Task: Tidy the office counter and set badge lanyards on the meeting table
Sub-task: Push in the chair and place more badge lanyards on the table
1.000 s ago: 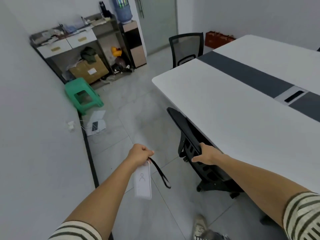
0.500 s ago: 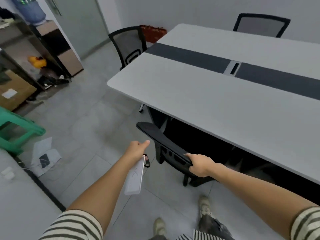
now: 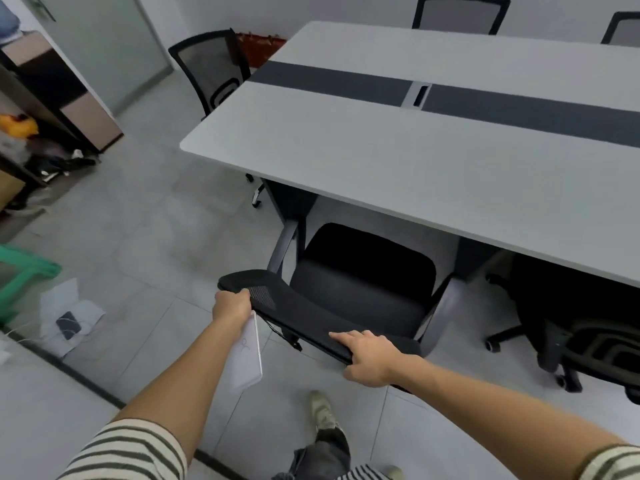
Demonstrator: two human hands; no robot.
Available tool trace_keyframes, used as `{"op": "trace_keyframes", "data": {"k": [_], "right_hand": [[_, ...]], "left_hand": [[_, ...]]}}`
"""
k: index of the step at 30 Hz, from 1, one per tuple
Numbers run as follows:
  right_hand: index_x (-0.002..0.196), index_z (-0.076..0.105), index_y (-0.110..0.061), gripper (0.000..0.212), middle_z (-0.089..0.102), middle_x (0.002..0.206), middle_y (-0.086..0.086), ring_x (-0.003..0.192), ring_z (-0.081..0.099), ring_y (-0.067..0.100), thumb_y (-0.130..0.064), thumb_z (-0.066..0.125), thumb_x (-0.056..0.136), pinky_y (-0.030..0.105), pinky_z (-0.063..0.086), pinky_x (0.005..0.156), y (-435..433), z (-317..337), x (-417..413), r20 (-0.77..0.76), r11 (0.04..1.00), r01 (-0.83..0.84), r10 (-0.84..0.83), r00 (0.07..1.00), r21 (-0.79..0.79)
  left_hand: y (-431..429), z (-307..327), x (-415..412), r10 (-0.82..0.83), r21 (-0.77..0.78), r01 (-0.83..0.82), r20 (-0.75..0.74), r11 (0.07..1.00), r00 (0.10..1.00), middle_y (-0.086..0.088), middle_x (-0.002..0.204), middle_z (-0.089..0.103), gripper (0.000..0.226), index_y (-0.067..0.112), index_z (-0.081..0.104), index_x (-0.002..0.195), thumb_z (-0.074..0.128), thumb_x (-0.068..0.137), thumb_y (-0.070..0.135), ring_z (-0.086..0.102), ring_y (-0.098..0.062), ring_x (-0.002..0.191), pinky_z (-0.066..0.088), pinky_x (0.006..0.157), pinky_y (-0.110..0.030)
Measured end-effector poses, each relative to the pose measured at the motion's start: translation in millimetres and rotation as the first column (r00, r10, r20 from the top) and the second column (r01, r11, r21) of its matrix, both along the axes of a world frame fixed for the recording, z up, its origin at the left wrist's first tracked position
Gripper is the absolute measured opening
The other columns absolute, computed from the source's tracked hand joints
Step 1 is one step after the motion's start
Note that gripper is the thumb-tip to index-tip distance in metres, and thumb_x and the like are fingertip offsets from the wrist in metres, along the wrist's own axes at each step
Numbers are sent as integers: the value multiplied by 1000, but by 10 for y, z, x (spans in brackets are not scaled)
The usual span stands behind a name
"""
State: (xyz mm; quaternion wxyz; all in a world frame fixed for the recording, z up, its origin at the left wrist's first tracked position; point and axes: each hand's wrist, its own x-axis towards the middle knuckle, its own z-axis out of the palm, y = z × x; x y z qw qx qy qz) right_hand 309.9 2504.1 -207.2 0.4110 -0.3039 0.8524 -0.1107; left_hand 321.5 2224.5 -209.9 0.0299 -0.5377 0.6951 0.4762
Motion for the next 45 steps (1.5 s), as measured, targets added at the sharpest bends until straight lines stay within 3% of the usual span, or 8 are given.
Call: {"op": "trace_keyframes", "data": {"k": [8,14,23,29,33,37,41,45], "right_hand": [[154,19,-38,78,36,153,-2,132,38,27,-28,51,84,41,34,103,315,-52,359,-8,999,-20,20,1000,-48],[151,24,-43,74,48,143,-2,123,45,23,-32,55,85,37,41,95,441,-3,115,-25,999,-2,0,1000,-52],[143,34,-49,68,65,117,-6,103,60,16,-39,51,78,36,53,85,415,16,-823,-113,994,113,-114,987,-9],[144,35,-47,65,58,129,-6,110,57,19,-36,48,81,36,51,84,255,41,-1602,-205,990,144,-138,969,12],[143,38,-47,64,60,123,-8,108,56,15,-37,49,81,31,47,78,138,28,-2008,-220,981,195,-187,957,16],[140,40,-49,67,68,102,-9,95,60,10,-38,49,74,29,49,72,41,32,-2340,-183,965,258,-246,952,44],[139,42,-48,68,68,109,-10,100,60,10,-44,52,72,30,51,79,9,40,-2635,-150,959,280,-270,951,50],[141,42,-42,70,60,118,-11,104,58,13,-47,54,72,35,51,88,-37,23,-2832,-122,968,248,-241,963,48]], "left_hand": [[282,-60,480,72,16,-72,-1,997,997,-14,117,61,34,0,51,125,52,96,17,57,-24,82,45,76,-31],[357,-36,347,81,54,-79,-22,995,996,-15,122,60,46,1,46,133,56,94,22,60,-32,103,49,87,-36],[255,-134,-590,-27,108,35,-69,994,997,-10,104,63,26,6,52,102,58,93,30,65,-34,95,51,94,-45],[72,-50,-1477,-131,123,134,-35,983,991,-7,96,62,41,1,50,121,55,94,32,69,-33,92,52,94,-45],[-92,-5,-1957,-194,144,197,-40,970,980,-9,120,55,57,0,41,135,58,92,34,67,-32,99,50,97,-45],[-173,0,-2316,-222,135,226,-44,965,974,-3,100,52,53,-2,42,131,57,93,32,66,-34,99,50,97,-46],[-231,-26,-2606,-227,172,232,-51,957,973,-9,118,51,59,0,37,135,58,93,35,68,-31,98,50,97,-45],[-285,-49,-2800,-203,191,213,-70,958,977,-4,106,53,56,1,38,133,59,93,34,67,-29,99,50,98,-43]]}}
